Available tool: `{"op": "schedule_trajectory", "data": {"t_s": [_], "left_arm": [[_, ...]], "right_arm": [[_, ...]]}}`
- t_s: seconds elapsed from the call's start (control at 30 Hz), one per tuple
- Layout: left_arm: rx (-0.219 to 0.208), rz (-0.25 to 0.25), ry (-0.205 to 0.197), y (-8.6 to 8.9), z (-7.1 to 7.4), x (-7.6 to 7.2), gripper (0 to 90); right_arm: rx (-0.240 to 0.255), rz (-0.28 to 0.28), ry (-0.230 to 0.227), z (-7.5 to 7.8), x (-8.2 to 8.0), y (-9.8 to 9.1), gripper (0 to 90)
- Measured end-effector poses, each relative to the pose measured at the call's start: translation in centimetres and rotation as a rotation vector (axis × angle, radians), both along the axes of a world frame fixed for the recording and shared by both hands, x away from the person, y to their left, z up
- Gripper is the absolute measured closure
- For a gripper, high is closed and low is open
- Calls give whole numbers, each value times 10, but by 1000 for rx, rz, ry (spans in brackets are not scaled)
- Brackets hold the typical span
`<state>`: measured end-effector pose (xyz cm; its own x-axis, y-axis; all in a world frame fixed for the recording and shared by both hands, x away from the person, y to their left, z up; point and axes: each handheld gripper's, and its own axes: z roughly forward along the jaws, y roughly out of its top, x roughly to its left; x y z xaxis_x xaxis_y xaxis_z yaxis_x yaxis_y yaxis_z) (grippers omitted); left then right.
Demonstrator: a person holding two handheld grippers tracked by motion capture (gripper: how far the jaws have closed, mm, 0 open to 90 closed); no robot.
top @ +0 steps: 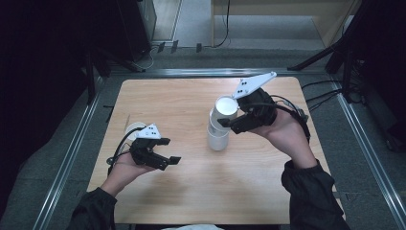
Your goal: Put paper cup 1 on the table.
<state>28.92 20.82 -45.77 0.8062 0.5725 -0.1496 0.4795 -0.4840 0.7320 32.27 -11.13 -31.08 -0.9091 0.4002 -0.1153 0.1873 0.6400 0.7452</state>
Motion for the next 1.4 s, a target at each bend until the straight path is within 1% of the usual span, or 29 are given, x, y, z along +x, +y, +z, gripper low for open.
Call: {"op": "schedule_trajectory", "data": {"t_s": [0.03, 0.1, 0.13, 0.17, 0.2, 0.23, 0.27, 0.3, 0.33, 0.37, 0.4, 0.43, 0.47, 0.5, 0.57, 0.7, 0.73, 0.77, 0.83, 0.93, 0.97, 1.03, 1.07, 1.13, 1.17, 1.2, 1.33, 1.37, 1.4], "left_arm": [[-3, -7, -1, -2, 0, 0, 158], [-8, -20, -5, -4, 1, 1, 157], [-18, -35, -9, -6, 2, 2, 158], [-18, -35, -9, -6, 2, 2, 158], [-23, -40, -12, -7, 3, 3, 158], [-37, -52, -11, -9, 4, 4, 158], [-37, -52, -11, -9, 4, 4, 158], [-43, -58, -11, -13, 4, 6, 158], [-43, -58, -11, -13, 4, 6, 158], [-41, -75, -10, -16, 5, 9, 158], [-41, -75, -10, -16, 5, 9, 158], [-47, -89, -9, -19, 5, 11, 158], [-46, -93, -14, -21, 5, 11, 158], [-46, -93, -14, -21, 5, 11, 158], [-56, -114, -18, -26, 5, 12, 158], [-54, -133, -15, -31, 3, 13, 158], [-52, -148, -13, -34, 2, 13, 158], [-52, -148, -13, -34, 2, 13, 158], [-68, -169, -16, -39, 3, 11, 158], [-98, -192, -17, -43, 5, 9, 158], [-97, -201, -18, -45, 5, 8, 158], [-93, -211, -16, -46, 5, 8, 158], [-77, -223, -15, -47, 4, 6, 158], [-74, -230, -12, -48, 4, 6, 158], [-85, -235, -8, -48, 2, 5, 158], [-90, -242, 3, -48, 2, 5, 158], [-96, -255, 8, -49, -1, 4, 158], [-122, -266, 30, -48, -4, 4, 158], [-122, -266, 30, -48, -4, 4, 158]], "right_arm": [[-4, 22, 8, -3, -9, 0, 313], [-7, 25, 15, -4, -12, 0, 313], [-12, 41, 17, -7, -18, -1, 313], [-12, 41, 17, -7, -18, -1, 313], [-6, 48, 26, -12, -23, -2, 313], [-6, 50, 34, -15, -25, -3, 313], [-6, 50, 34, -15, -25, -3, 313], [-8, 48, 56, -24, -28, -4, 314], [-12, 47, 67, -30, -29, -5, 314], [-16, 52, 73, -35, -30, -5, 314], [-16, 52, 73, -35, -30, -5, 314], [-25, 50, 99, -46, -32, -6, 314], [-25, 53, 108, -52, -32, -7, 313], [-23, 53, 117, -58, -33, -7, 314], [-19, 61, 128, -70, -35, -9, 314], [-1, 64, 149, -96, -36, -11, 314], [8, 66, 155, -102, -36, -12, 315], [14, 63, 169, -108, -36, -12, 315], [19, 69, 181, -116, -35, -12, 315], [65, 70, 208, -123, -34, -9, 315], [86, 72, 205, -124, -33, -6, 315], [111, 88, 174, -125, -34, -4, 315], [126, 96, 165, -125, -33, -3, 315], [167, 111, 171, -127, -32, -2, 316], [184, 119, 182, -129, -31, -2, 316], [193, 124, 190, -130, -31, -1, 316], [219, 146, 212, -134, -29, 2, 316], [231, 161, 221, -137, -28, 4, 316], [231, 161, 221, -137, -28, 4, 316]]}}
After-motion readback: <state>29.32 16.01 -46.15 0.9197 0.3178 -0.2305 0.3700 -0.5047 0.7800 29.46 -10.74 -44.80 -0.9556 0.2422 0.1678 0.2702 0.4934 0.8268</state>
